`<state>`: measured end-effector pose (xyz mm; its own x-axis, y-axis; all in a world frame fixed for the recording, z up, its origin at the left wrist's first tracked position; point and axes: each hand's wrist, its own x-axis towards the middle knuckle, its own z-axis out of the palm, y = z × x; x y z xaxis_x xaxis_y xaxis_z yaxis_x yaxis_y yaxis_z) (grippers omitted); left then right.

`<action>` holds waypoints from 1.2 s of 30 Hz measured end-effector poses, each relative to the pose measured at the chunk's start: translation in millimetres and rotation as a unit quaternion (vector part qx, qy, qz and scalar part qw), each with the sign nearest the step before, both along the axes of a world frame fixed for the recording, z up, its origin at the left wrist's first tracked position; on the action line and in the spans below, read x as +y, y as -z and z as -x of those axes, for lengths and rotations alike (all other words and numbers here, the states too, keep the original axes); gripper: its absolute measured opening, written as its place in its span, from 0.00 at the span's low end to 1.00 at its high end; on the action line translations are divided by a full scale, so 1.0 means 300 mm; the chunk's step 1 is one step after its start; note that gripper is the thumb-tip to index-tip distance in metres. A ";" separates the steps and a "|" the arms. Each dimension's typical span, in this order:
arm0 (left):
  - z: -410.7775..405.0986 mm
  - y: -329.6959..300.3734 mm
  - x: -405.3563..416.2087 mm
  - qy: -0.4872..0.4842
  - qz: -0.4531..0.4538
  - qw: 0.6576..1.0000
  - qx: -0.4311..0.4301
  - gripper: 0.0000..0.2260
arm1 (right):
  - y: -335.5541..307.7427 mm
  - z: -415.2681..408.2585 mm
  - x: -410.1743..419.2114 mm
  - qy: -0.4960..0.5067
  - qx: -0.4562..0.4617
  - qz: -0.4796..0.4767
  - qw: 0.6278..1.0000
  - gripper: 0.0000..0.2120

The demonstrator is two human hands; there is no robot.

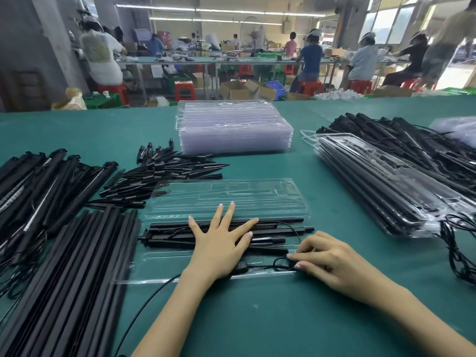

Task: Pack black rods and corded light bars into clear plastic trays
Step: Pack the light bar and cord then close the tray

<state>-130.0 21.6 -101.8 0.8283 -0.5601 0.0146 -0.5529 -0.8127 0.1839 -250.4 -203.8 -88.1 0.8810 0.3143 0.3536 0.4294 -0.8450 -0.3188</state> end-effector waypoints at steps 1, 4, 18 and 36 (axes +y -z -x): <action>-0.001 -0.001 0.000 0.000 -0.003 1.000 -0.001 0.18 | -0.011 -0.009 0.005 0.008 0.014 -0.004 1.000 0.13; -0.002 -0.006 -0.003 0.002 -0.019 1.000 0.000 0.18 | -0.018 -0.038 0.030 0.026 0.034 -0.038 0.998 0.09; 0.063 -0.028 -0.113 0.080 -0.016 0.997 0.014 0.24 | -0.024 -0.049 0.075 0.083 0.102 -0.126 0.983 0.05; 0.083 -0.062 -0.171 0.080 -0.081 0.989 0.096 0.33 | -0.061 0.017 -0.046 0.180 0.127 -0.102 0.970 0.06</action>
<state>-154.9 -29.6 -83.2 0.7070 -0.6670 -0.2351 -0.6450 -0.7445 0.1725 -255.6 -217.7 -69.7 0.9875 -0.0843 0.1333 0.0033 -0.8339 -0.5518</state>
